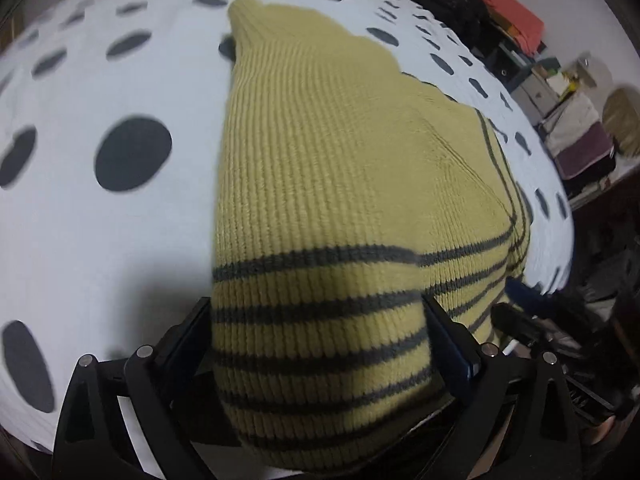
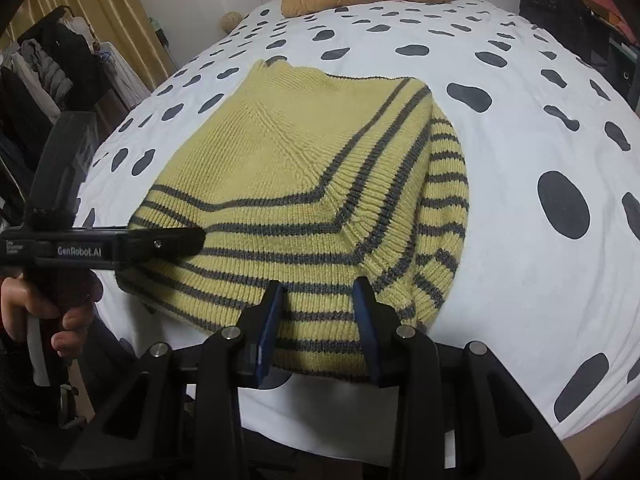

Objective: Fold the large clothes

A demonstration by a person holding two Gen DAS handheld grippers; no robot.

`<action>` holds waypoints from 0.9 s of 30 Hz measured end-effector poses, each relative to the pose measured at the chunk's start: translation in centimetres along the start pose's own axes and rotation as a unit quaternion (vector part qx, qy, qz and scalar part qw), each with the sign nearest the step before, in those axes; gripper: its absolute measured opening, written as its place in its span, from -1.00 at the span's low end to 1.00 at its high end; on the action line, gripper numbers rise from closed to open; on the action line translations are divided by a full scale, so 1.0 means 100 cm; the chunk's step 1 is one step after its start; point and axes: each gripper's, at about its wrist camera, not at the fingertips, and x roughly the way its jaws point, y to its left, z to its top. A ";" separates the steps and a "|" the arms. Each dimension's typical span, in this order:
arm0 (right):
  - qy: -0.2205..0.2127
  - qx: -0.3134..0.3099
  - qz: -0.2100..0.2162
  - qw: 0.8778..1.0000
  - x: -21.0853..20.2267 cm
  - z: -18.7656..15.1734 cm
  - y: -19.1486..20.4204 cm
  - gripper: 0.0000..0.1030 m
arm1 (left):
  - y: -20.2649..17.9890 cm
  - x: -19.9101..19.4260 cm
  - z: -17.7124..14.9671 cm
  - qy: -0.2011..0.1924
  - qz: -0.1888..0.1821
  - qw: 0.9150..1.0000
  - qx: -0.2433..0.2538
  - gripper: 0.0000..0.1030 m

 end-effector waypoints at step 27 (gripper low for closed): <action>-0.046 0.362 0.330 0.871 0.055 -0.044 -0.102 0.83 | 0.051 0.074 0.182 0.051 -0.114 0.992 -0.004 0.98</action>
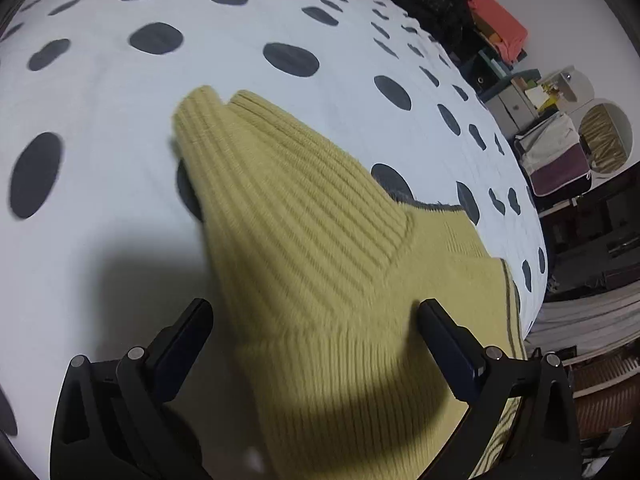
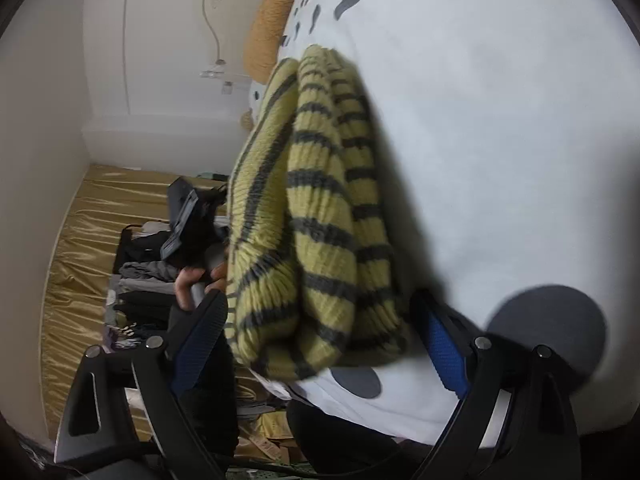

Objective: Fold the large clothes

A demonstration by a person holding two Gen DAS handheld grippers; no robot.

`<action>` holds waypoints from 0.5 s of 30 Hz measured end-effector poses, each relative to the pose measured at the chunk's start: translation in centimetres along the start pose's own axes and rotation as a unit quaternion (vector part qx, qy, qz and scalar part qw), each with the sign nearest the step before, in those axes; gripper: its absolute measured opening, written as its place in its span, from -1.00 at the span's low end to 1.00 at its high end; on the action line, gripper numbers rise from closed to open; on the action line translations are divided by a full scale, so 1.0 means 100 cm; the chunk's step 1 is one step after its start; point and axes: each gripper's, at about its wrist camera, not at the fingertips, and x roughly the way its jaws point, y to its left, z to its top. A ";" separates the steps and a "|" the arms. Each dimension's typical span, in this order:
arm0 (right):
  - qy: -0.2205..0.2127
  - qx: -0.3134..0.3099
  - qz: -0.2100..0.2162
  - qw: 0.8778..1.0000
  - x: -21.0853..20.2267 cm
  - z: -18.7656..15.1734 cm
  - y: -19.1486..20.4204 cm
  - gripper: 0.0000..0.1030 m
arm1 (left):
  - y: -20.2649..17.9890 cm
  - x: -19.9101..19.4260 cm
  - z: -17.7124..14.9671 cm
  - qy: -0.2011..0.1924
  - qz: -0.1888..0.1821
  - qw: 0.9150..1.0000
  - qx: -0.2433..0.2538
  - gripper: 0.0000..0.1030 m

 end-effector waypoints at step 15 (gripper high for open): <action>-0.034 -0.108 -0.067 0.991 0.007 -0.015 0.057 0.24 | -0.033 -0.009 0.002 -0.047 0.041 0.997 0.041 -0.33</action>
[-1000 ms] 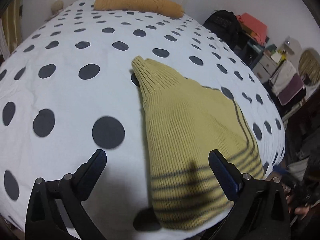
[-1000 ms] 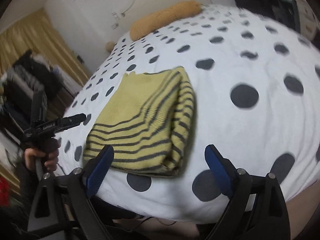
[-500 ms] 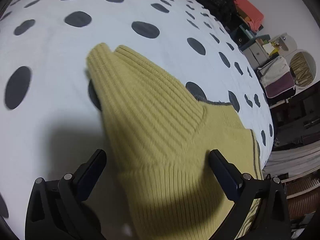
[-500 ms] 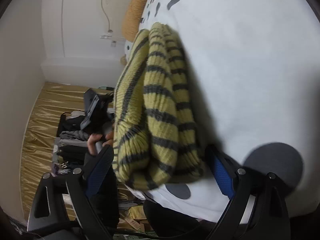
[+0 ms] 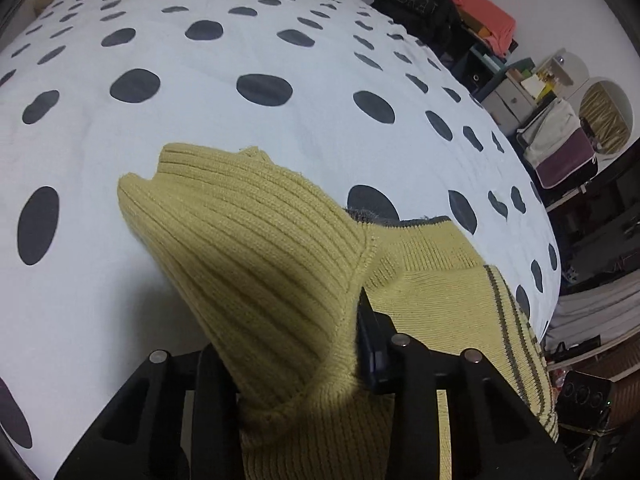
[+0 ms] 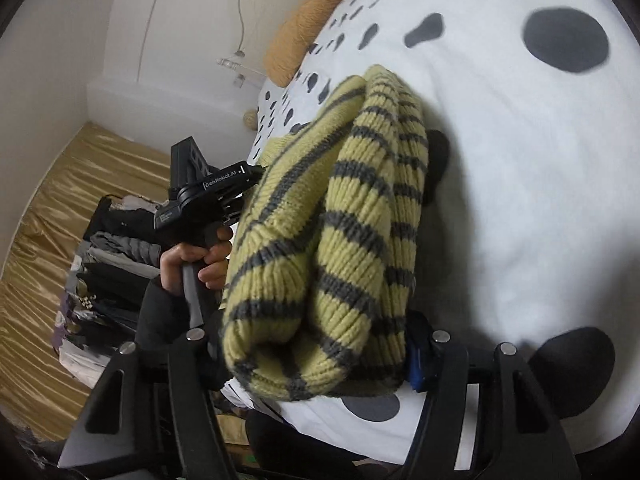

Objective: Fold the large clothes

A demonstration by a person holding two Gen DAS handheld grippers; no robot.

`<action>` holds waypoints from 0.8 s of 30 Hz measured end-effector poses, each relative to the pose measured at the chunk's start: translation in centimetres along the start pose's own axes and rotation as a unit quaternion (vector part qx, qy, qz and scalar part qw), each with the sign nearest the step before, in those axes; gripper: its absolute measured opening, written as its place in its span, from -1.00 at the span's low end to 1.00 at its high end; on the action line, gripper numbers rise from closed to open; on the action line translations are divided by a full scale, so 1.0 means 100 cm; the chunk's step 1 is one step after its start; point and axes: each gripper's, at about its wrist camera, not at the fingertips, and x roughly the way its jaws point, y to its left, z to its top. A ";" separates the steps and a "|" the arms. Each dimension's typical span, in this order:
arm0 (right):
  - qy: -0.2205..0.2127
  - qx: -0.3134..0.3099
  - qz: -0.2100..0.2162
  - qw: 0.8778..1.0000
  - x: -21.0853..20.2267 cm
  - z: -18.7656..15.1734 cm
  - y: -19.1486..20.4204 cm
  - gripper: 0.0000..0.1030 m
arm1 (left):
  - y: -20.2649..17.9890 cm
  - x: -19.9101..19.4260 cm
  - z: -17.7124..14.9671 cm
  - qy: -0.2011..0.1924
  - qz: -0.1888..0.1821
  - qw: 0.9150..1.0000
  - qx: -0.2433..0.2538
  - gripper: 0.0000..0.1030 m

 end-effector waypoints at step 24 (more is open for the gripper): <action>-0.042 -0.098 -0.059 0.993 -0.001 -0.009 0.031 0.12 | -0.020 -0.027 0.006 -0.032 0.031 0.998 0.033 -0.42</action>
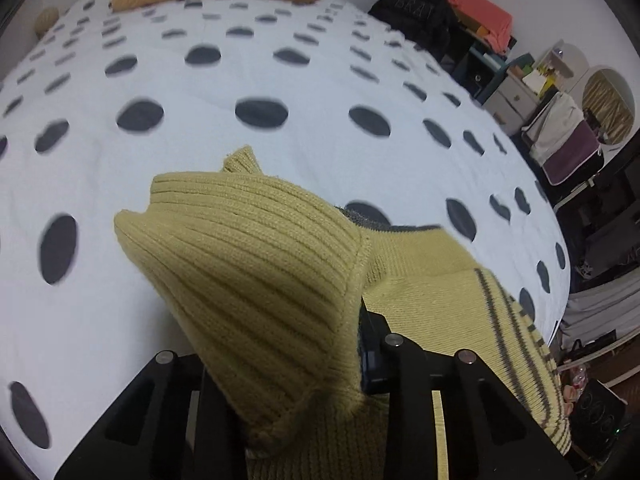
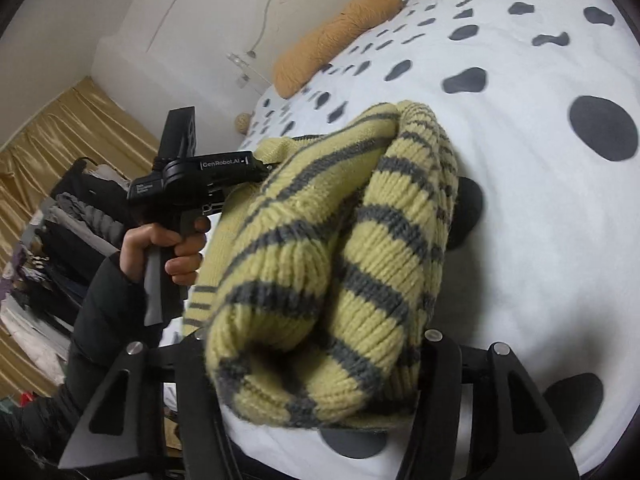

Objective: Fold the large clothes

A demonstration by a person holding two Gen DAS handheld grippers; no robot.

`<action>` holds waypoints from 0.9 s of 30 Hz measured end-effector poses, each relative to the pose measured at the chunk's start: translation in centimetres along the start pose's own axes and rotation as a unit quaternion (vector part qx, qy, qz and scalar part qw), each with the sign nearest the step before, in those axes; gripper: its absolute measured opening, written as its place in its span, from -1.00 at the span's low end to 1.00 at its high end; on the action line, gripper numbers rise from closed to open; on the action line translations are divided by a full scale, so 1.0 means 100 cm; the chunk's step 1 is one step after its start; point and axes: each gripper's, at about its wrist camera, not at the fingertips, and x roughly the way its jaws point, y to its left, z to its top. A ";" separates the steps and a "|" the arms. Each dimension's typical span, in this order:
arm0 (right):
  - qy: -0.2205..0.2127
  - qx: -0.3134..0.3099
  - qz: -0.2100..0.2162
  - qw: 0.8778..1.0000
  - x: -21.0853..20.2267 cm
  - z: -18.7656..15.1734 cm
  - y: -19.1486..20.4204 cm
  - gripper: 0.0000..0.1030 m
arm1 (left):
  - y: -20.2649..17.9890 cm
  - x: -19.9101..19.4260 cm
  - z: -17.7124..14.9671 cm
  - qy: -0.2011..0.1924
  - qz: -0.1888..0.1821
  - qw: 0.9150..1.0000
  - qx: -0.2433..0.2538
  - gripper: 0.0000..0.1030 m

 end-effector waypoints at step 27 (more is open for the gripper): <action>0.042 -0.070 -0.062 0.995 0.069 0.111 0.055 0.62 | 0.121 -0.125 -0.009 -0.107 0.022 0.988 -0.110 0.69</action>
